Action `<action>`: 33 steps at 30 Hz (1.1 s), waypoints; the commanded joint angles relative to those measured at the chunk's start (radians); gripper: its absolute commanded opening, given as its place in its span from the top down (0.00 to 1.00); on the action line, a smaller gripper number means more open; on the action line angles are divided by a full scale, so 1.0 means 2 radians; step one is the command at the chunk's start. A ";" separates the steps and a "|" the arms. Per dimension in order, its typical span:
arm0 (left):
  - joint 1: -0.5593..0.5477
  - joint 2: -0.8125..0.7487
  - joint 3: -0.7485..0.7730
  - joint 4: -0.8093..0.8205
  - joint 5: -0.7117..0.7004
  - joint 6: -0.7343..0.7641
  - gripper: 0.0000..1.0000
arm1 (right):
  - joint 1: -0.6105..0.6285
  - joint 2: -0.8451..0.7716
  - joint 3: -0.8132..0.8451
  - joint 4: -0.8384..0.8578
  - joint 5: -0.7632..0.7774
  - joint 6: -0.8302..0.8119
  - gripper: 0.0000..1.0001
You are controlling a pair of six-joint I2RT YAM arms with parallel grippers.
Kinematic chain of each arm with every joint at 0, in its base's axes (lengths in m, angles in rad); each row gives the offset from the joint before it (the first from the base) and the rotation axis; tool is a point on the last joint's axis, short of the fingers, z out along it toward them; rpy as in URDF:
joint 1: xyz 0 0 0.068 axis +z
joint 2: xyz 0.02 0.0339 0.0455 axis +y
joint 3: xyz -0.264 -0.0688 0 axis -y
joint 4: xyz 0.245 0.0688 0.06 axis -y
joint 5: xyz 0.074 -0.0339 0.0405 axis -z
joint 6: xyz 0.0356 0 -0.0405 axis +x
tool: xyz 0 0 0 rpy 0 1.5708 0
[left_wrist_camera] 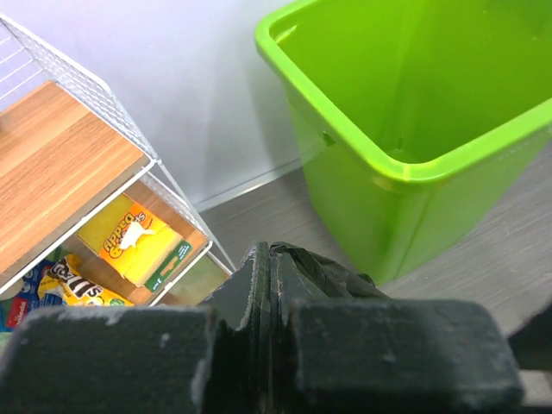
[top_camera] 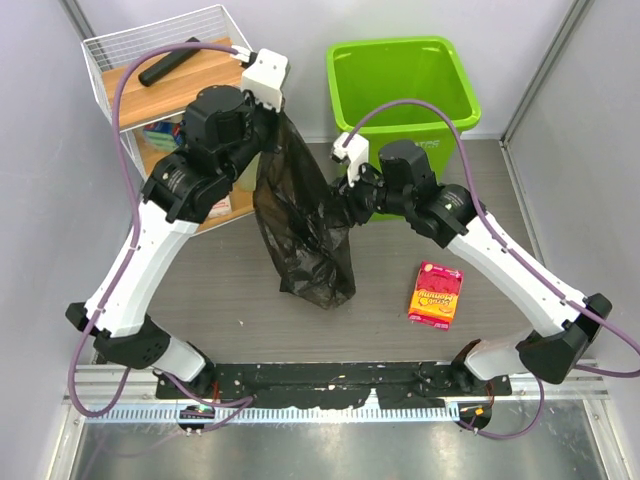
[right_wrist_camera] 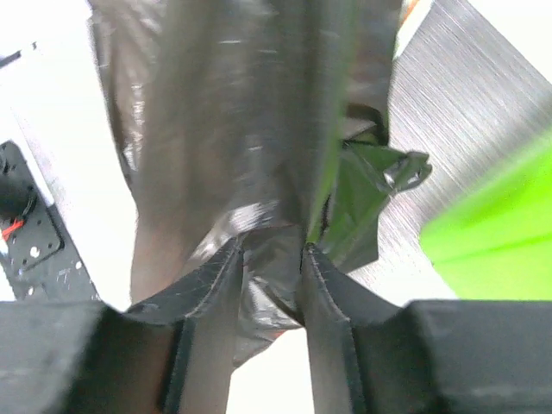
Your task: Put the trash bags into the trash bin
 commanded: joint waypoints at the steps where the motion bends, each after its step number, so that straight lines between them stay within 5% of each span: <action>1: -0.001 0.018 0.026 0.004 -0.034 0.003 1.00 | 0.019 -0.023 0.035 -0.024 -0.052 -0.025 0.56; 4: -0.002 0.030 0.028 0.003 -0.041 0.003 1.00 | 0.031 -0.027 0.034 -0.028 -0.058 -0.035 0.45; 11: -0.006 0.065 0.057 -0.015 -0.059 -0.001 1.00 | 0.041 -0.033 0.002 -0.013 -0.038 -0.029 0.36; 19: -0.012 0.068 0.064 -0.019 -0.057 -0.004 1.00 | 0.047 -0.010 -0.068 0.050 0.062 -0.006 0.35; 29: -0.013 0.062 0.054 -0.018 -0.050 -0.010 1.00 | 0.048 0.029 -0.065 0.078 0.015 0.034 0.35; 33: -0.013 0.060 0.056 -0.021 -0.040 -0.013 1.00 | 0.048 0.045 -0.056 0.072 0.059 0.021 0.45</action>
